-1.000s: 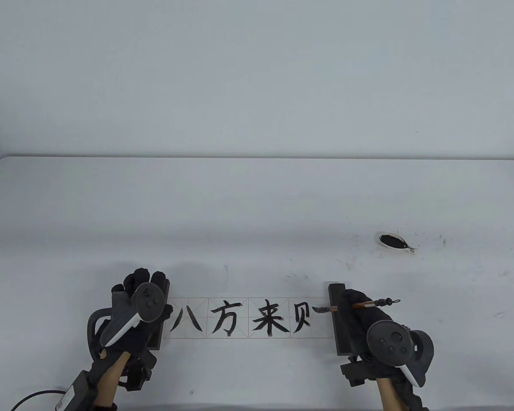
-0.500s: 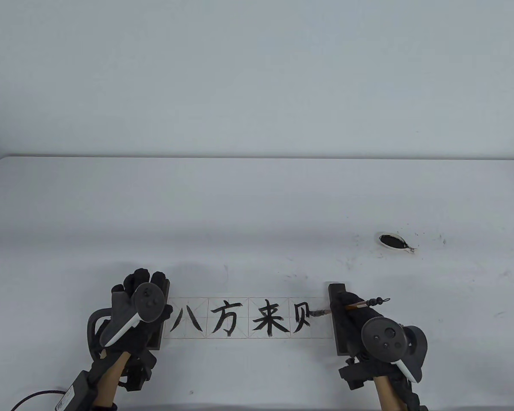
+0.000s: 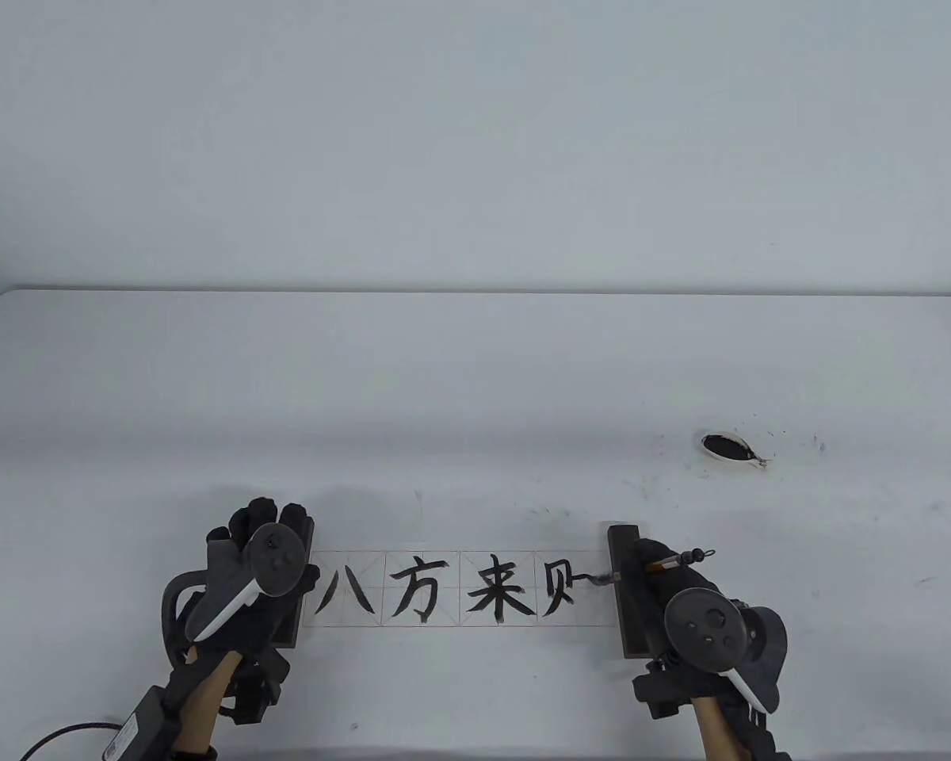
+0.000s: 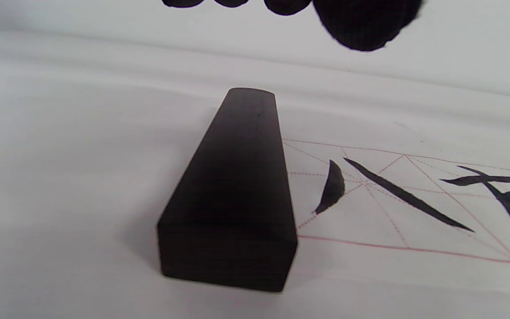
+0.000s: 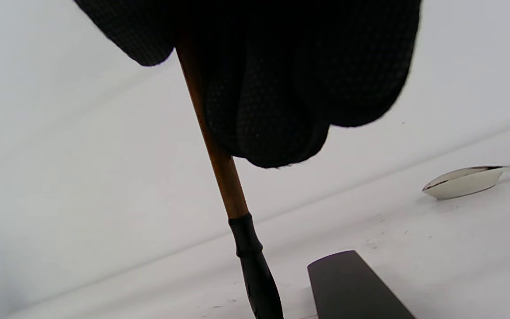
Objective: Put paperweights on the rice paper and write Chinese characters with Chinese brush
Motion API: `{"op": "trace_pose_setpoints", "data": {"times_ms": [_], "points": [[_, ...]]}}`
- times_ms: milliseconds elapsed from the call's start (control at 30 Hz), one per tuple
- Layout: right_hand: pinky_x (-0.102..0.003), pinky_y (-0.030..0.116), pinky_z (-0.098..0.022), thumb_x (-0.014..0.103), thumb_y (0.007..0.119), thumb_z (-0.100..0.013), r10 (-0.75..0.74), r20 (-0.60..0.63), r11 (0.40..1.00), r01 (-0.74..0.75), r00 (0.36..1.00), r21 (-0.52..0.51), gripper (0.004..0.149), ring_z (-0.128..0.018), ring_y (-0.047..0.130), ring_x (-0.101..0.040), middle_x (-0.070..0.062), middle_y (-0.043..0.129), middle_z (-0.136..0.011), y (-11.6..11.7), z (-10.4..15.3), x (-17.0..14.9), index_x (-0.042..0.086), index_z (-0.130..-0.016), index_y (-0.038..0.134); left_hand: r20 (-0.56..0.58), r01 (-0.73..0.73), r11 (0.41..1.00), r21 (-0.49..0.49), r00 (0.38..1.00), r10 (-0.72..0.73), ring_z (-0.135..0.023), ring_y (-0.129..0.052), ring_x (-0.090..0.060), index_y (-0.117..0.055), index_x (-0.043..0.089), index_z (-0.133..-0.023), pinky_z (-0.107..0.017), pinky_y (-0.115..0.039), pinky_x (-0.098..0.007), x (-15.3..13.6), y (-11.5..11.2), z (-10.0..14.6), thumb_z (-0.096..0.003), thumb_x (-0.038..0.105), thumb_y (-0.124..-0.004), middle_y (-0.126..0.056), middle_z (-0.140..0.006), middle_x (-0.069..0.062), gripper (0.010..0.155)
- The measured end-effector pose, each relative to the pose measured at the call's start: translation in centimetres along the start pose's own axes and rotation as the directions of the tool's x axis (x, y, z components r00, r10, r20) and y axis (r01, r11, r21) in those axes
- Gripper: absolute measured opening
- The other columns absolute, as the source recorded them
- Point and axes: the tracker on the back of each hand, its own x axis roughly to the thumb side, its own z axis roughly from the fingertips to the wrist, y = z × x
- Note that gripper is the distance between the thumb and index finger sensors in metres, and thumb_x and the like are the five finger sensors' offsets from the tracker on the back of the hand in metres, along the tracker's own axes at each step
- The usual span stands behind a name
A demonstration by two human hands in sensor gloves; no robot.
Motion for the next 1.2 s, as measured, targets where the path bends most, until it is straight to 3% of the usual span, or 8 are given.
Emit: {"op": "trace_pose_setpoints", "data": {"times_ms": [200,400,967,1200], "points": [[-0.036,0.087,-0.032,0.037,0.069,-0.055,0.060,0.010,0.998,-0.060,0.998,-0.014,0.040,-0.045,0.102,-0.024,-0.013,0.098,-0.063,-0.1,0.1,0.3,0.008,-0.080,0.082,-0.002,0.000,1.000,-0.002,1.000,0.000,-0.121,-0.024,-0.037,-0.020,0.036,-0.120,-0.086,-0.016,-0.051,0.0,0.0,0.0,-0.0524,0.052,-0.060,-0.015,-0.128,-0.007,0.081],[-0.036,0.088,-0.034,0.038,0.068,-0.056,-0.042,0.000,0.996,0.042,0.999,-0.079,0.042,-0.048,0.102,-0.024,-0.013,0.097,-0.066,-0.3,0.2,0.1,0.007,-0.082,0.080,-0.004,-0.001,1.000,-0.003,1.000,0.001,-0.121,-0.023,-0.037,-0.019,0.036,-0.120,-0.086,-0.016,-0.051,0.0,0.0,0.0,-0.0524,0.052,-0.060,-0.015,-0.128,-0.007,0.081],[-0.037,0.088,-0.037,0.038,0.068,-0.056,0.012,0.007,1.000,-0.012,1.000,-0.016,0.044,-0.052,0.101,-0.025,-0.014,0.096,-0.070,0.9,0.0,0.4,0.007,-0.085,0.078,0.000,0.001,1.000,-0.004,1.000,-0.001,-0.121,-0.024,-0.037,-0.020,0.036,-0.120,-0.086,-0.016,-0.051,0.1,0.0,-0.1,-0.0524,0.052,-0.060,-0.015,-0.128,-0.008,0.081],[-0.036,0.088,-0.033,0.037,0.068,-0.055,0.003,0.013,1.000,-0.003,1.000,0.001,0.041,-0.046,0.102,-0.024,-0.013,0.098,-0.064,0.2,0.1,0.5,0.008,-0.080,0.082,0.000,0.001,1.000,-0.004,1.000,-0.001,-0.121,-0.023,-0.037,-0.019,0.036,-0.120,-0.086,-0.016,-0.051,0.1,0.0,-0.1,-0.0524,0.052,-0.060,-0.015,-0.128,-0.008,0.081]]}}
